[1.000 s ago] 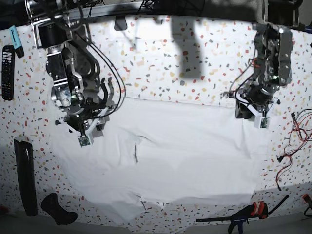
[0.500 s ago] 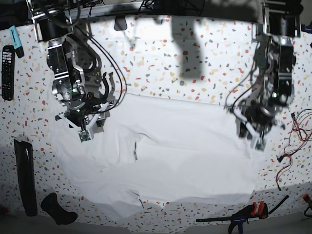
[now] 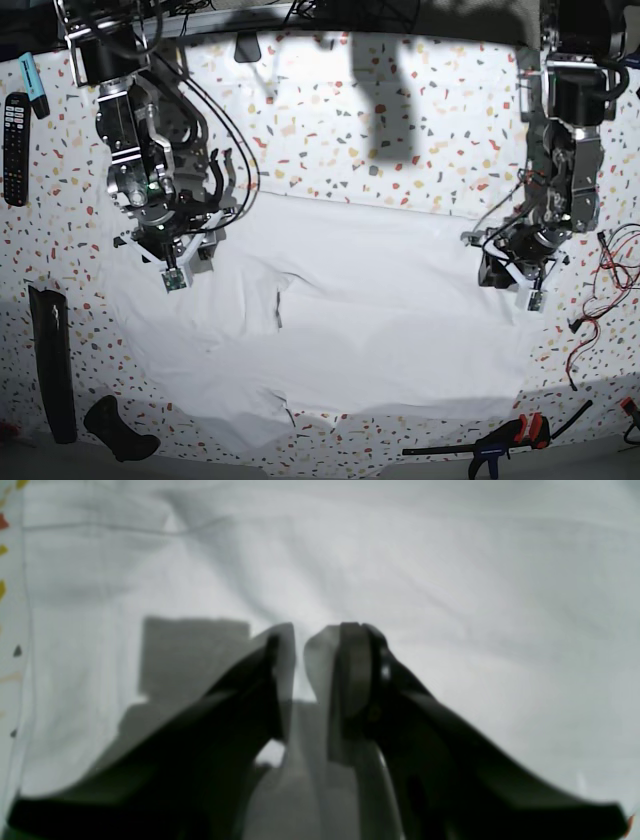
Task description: Fold the T-shirt properly
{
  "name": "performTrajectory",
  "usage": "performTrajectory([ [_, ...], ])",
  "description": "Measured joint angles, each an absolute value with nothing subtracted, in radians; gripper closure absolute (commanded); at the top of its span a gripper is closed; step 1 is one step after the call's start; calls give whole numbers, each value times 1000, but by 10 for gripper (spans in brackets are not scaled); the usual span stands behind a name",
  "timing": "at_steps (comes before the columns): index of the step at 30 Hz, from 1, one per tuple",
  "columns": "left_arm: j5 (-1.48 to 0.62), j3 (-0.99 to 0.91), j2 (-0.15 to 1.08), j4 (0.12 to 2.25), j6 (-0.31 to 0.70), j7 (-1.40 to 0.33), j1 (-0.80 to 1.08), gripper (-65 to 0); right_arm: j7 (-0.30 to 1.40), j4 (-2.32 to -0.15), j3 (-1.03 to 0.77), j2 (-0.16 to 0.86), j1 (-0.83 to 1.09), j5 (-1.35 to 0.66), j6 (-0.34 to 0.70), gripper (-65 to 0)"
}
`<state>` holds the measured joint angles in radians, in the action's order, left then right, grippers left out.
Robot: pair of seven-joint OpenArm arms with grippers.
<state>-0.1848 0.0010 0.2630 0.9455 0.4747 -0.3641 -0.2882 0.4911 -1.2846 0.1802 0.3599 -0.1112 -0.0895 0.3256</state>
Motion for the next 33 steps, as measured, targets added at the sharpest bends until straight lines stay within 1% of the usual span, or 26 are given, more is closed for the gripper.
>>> performTrajectory([
  [4, -193, 1, 263, 981, 471, -415, -274, -157, 517, -1314, 180, 360, -106, -89, 326, -257],
  [8, -201, 0, 266, 1068, 465, -486, -230, -157, 558, -1377, 184, 360, -85, -89, 326, -257],
  [13, -208, -1, 275, 1153, 456, -469, -136, -157, 593, -1414, 184, 366, -83, -89, 327, -257],
  [18, -223, -5, 291, 1164, 457, -407, -81, -154, 604, -1414, 151, 369, -83, -89, 327, -257],
  [25, -226, -6, 299, 1167, 464, -404, -75, -154, 598, -1414, 102, 369, -83, -90, 331, -257],
  [30, -230, -6, 299, 1173, 464, -437, -75, -154, 595, -1414, 99, 369, -83, -90, 331, -257],
  [33, -230, -6, 299, 1190, 457, -413, -50, -139, 593, -1414, 99, 369, -83, -89, 331, -257],
])
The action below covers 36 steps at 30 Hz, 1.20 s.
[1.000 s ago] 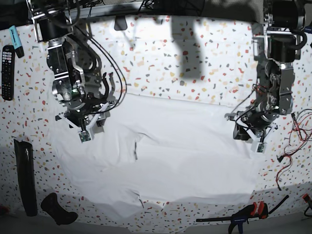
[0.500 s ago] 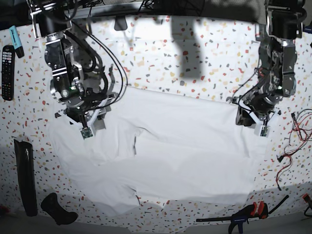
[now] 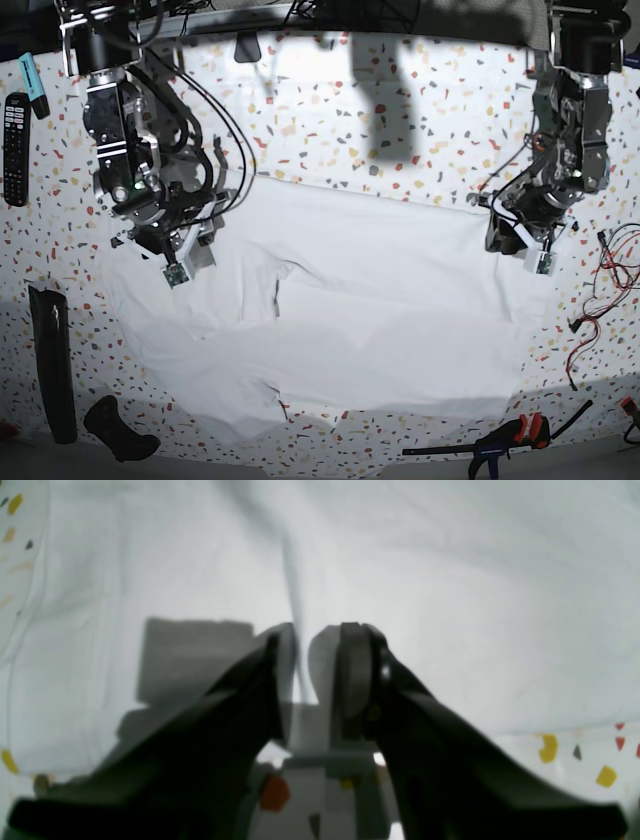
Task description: Fold the T-shirt properly
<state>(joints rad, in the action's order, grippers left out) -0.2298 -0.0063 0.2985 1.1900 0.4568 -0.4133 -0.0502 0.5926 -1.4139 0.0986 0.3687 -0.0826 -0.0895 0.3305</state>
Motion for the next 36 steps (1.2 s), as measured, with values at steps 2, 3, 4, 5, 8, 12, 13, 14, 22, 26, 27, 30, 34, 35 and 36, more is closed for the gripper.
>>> performTrajectory([
  [2, -230, -7, 299, 1211, 455, -405, -24, -139, 593, -1414, 99, 369, -83, -89, 330, -257],
  [3, -230, -8, 299, 1221, 453, -405, -14, -139, 593, -1414, 99, 369, -83, -89, 330, -257],
  [4, -229, -8, 299, 1234, 452, -407, -5, -139, 593, -1414, 99, 369, -83, -89, 331, -257],
  [5, -226, -8, 299, 1250, 451, -413, 4, -139, 593, -1414, 99, 369, -83, -89, 331, -257],
  [8, -221, -7, 299, 1295, 433, -460, 22, -139, 593, -1414, 99, 369, -83, -89, 331, -257],
  [12, -177, -5, 296, 1333, 417, -488, 30, -139, 592, -1414, 99, 369, -83, -89, 331, -257],
  [13, -169, -4, 296, 1345, 413, -490, 31, -140, 593, -1414, 99, 369, -83, -89, 331, -257],
  [14, -157, -2, 295, 1356, 413, -491, 30, -140, 593, -1414, 99, 369, -84, -89, 331, -257],
  [22, -160, 7, 286, 1380, 418, -500, -182, -140, 592, -1414, 99, 368, -89, -89, 331, -257],
  [26, -214, 6, 290, 1383, 409, -408, -272, -140, 592, -1414, 98, 369, -89, -89, 331, -257],
  [27, -221, 6, 290, 1380, 415, -394, -277, -140, 592, -1414, 98, 368, -89, -89, 331, -257],
  [30, -234, 6, 290, 1302, 416, -321, -280, -140, 593, -1414, 98, 369, -89, -90, 331, -257],
  [34, -230, 6, 290, 1097, 409, -102, -275, -140, 597, -1414, 98, 369, -89, -90, 331, -257],
  [35, -230, 6, 290, 1047, 408, -30, -273, -140, 600, -1414, 98, 369, -89, -90, 331, -257],
  [36, -231, 6, 290, 999, 405, 34, -272, -140, 600, -1414, 98, 369, -90, -90, 331, -257],
])
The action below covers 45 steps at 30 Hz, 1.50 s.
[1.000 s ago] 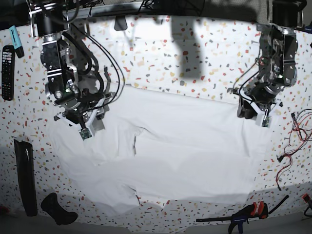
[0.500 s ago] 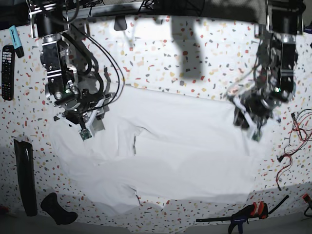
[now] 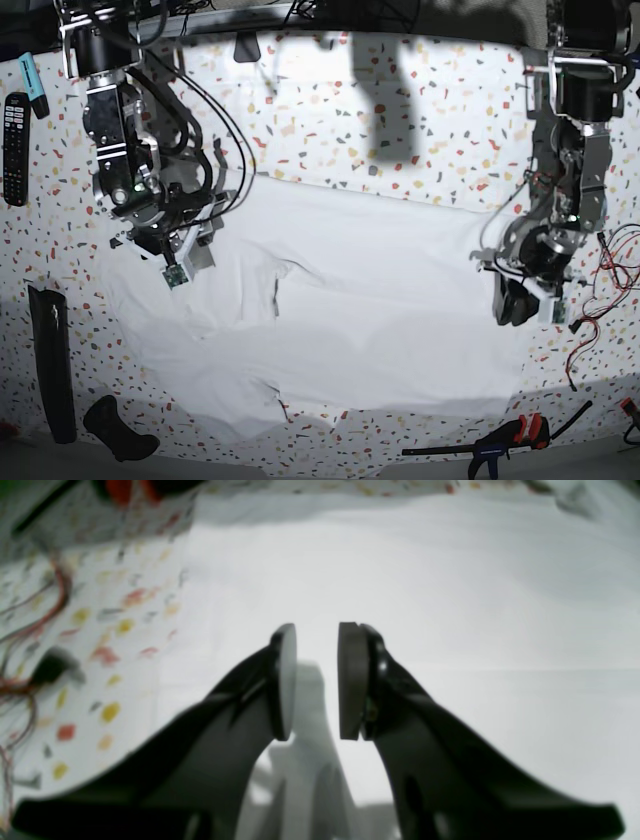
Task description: Fold the T-shirt properly
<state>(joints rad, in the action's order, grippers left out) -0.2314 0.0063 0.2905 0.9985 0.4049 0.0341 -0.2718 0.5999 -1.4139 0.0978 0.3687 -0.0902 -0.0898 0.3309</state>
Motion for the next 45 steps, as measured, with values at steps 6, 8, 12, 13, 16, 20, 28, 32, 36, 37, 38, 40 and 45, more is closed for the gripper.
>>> performTrajectory([
  [6, -236, 7, 285, 813, 404, 180, -274, -140, 601, -1414, 98, 369, -91, -89, 331, -257],
  [8, -234, 7, 285, 793, 403, 180, -272, -140, 599, -1414, 98, 369, -91, -90, 331, -257],
  [12, -234, 7, 273, 793, 404, 181, -274, -140, 599, -1414, 98, 369, -91, -89, 331, -257],
  [13, -234, 7, 268, 793, 404, 180, -271, -140, 600, -1414, 98, 369, -91, -89, 331, -257],
  [16, -241, 6, 259, 797, 413, 155, -248, -140, 600, -1419, 98, 369, -90, -89, 331, -257],
  [20, -241, 6, 260, 803, 422, 191, -202, -140, 613, -1494, 98, 369, -80, -83, 334, -257],
  [28, -153, 1, 260, 822, 420, 193, -160, -139, 633, -1531, 98, 369, -64, -86, 335, -257],
  [32, -154, 1, 261, 825, 421, 191, -157, -139, 570, -1531, 98, 369, -10, -85, 335, -257],
  [36, -154, 0, 264, 859, 419, 109, -155, -139, 577, -1517, 99, 369, 8, -90, 338, -257],
  [37, -157, 0, 266, 873, 419, 76, -155, -139, 580, -1502, 98, 369, 5, -91, 338, -257],
  [38, -155, -1, 266, 887, 419, 49, -155, -139, 577, -1483, 97, 369, 1, -99, 338, -257],
  [40, -155, -1, 266, 921, 418, -17, -155, -139, 558, -1430, 94, 371, -9, -140, 338, -257],
  [45, -147, -1, 265, 969, 412, -85, -152, -140, 535, -1318, 91, 371, -51, -210, 351, -257],
])
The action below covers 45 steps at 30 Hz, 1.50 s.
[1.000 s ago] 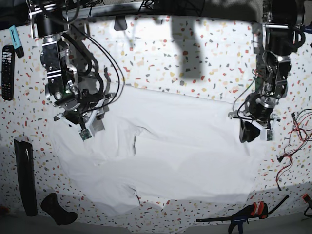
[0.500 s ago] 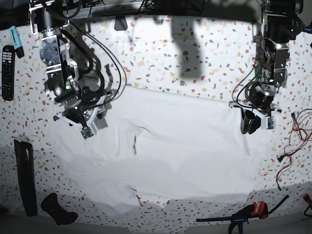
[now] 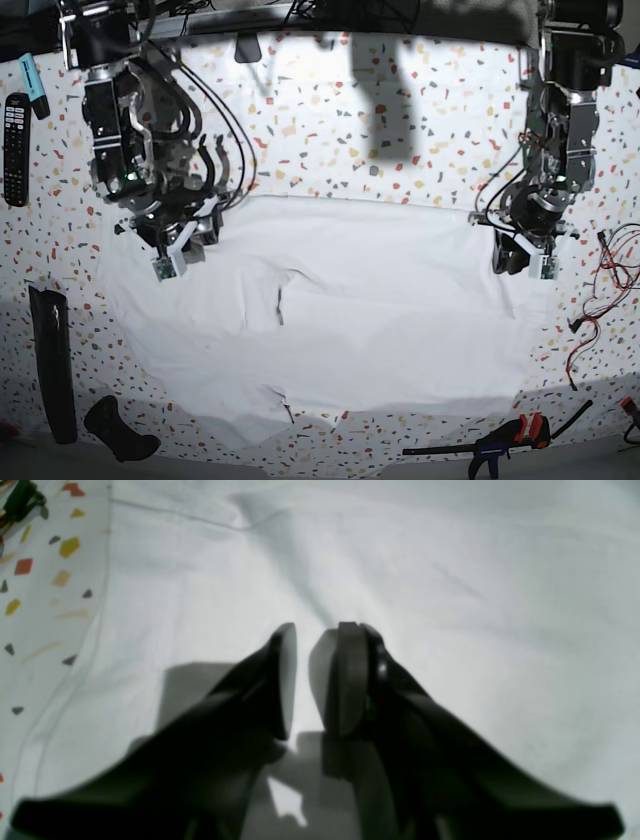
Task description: Fold the T-shirt properly
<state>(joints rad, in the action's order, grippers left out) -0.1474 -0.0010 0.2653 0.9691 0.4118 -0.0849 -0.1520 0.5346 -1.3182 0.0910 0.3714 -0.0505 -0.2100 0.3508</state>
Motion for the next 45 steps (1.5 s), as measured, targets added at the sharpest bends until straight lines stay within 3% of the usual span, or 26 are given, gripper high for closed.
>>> performTrajectory([
  [8, -158, -6, 266, 992, 411, -72, -105, -139, 623, -1316, 89, 372, -56, -220, 375, -257],
  [13, -123, -6, 271, 1113, 399, -108, -14, -139, 638, -1315, 88, 388, -60, -244, 403, -257],
  [24, -132, -11, 268, 1212, 395, -281, 27, -128, 607, -1323, 86, 476, 6, -355, 462, -257],
  [39, -178, -12, 271, 1216, 396, -318, 23, -126, 650, -1398, 85, 482, 53, -341, 460, -257],
  [45, -176, -12, 271, 1338, 392, -342, 130, -124, 633, -1402, 84, 486, 70, -341, 458, -257],
])
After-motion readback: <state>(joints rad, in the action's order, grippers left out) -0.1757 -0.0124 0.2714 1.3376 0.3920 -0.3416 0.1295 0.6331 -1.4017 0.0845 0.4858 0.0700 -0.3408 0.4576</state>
